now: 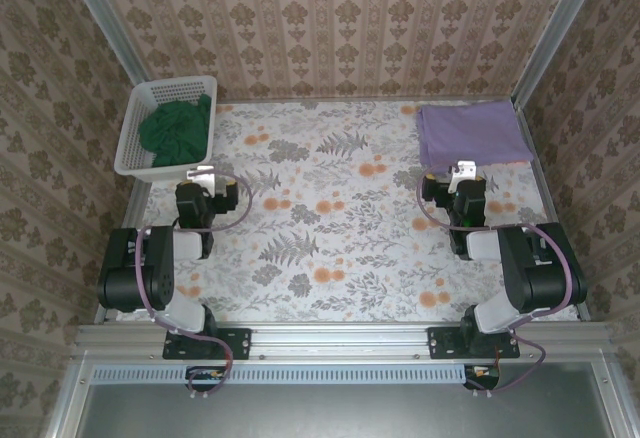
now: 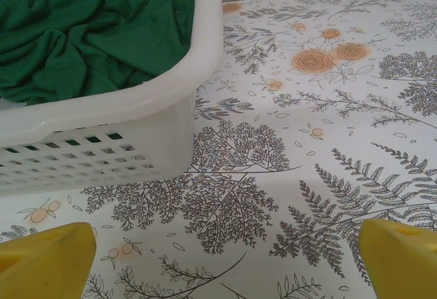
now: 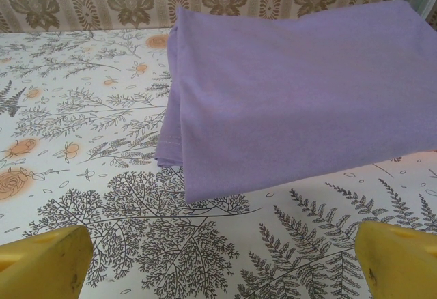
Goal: Fold and stack the t-shirts
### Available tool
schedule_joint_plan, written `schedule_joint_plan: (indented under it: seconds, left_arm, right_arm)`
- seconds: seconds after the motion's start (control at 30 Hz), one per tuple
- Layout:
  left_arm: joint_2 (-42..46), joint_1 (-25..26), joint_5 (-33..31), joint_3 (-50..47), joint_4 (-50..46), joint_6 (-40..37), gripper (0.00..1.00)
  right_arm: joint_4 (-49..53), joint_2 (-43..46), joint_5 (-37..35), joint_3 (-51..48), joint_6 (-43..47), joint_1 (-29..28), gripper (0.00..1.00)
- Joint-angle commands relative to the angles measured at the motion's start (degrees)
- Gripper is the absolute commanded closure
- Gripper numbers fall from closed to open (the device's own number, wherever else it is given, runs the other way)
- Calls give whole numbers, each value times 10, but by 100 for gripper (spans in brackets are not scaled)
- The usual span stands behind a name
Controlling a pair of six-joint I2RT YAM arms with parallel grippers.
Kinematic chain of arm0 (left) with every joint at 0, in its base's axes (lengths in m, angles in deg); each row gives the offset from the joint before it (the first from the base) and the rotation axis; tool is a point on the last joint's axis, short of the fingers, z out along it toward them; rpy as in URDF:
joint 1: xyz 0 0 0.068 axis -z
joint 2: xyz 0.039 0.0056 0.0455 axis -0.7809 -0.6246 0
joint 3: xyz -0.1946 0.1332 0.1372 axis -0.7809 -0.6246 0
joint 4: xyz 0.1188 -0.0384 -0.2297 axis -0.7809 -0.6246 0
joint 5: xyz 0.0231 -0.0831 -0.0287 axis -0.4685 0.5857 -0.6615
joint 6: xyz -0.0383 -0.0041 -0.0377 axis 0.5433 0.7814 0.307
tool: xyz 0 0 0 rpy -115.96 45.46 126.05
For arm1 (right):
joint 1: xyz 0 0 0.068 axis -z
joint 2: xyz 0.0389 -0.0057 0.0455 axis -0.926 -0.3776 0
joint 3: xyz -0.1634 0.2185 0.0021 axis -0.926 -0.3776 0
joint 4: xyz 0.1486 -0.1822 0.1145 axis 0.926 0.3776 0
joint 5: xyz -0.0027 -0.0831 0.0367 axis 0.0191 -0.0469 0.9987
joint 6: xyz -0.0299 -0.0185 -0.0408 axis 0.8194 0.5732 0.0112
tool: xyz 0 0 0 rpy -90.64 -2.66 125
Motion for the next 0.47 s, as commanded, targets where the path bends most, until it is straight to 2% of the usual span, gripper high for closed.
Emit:
schedule_joint_plan:
  seconds: [0.0, 0.43]
  left_arm:
    - [2, 2, -5, 3, 2, 4, 0]
    - [2, 2, -5, 3, 2, 4, 0]
  right_arm:
    - [6, 0, 6, 2, -8, -3, 0]
    - [9, 1, 22, 4, -7, 1, 0]
